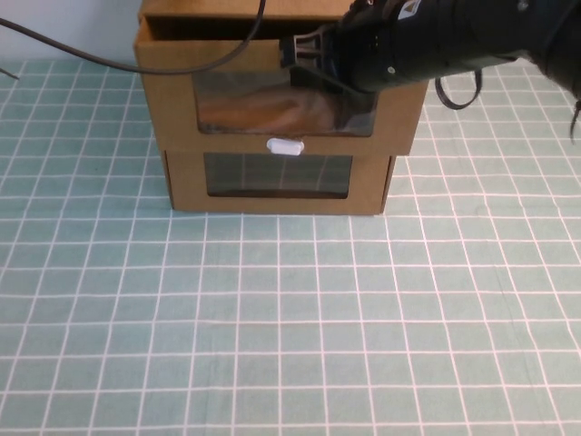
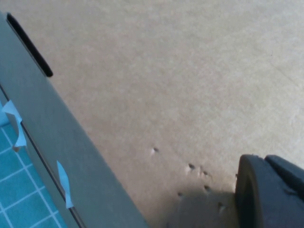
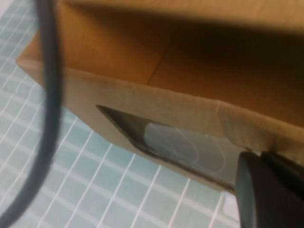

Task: Close the shoe box
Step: Close the shoe box with your right arm

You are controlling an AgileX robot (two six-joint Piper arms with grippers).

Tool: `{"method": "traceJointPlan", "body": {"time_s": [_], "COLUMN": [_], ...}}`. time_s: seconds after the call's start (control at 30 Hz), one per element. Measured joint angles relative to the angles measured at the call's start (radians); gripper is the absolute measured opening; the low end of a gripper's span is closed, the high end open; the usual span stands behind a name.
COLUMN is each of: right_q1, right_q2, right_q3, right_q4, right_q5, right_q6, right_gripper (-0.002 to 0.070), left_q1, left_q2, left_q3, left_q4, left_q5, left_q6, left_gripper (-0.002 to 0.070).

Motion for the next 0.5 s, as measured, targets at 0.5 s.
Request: {"method": "traceJointPlan", "body": {"time_s": [0.5], "right_q1": [0.000], "right_q2": [0.097], "right_q3": [0.000], "right_q4": [0.002], "right_q5": [-0.316], "right_q6": [-0.002], "right_gripper": [-0.0011], "left_q1": [0.000], "left_q2": [0.000], "left_q3": [0.000], "left_q4": [-0.002], "left_q5": [-0.004], "left_q6": [0.000], "left_gripper": [-0.0005]}}
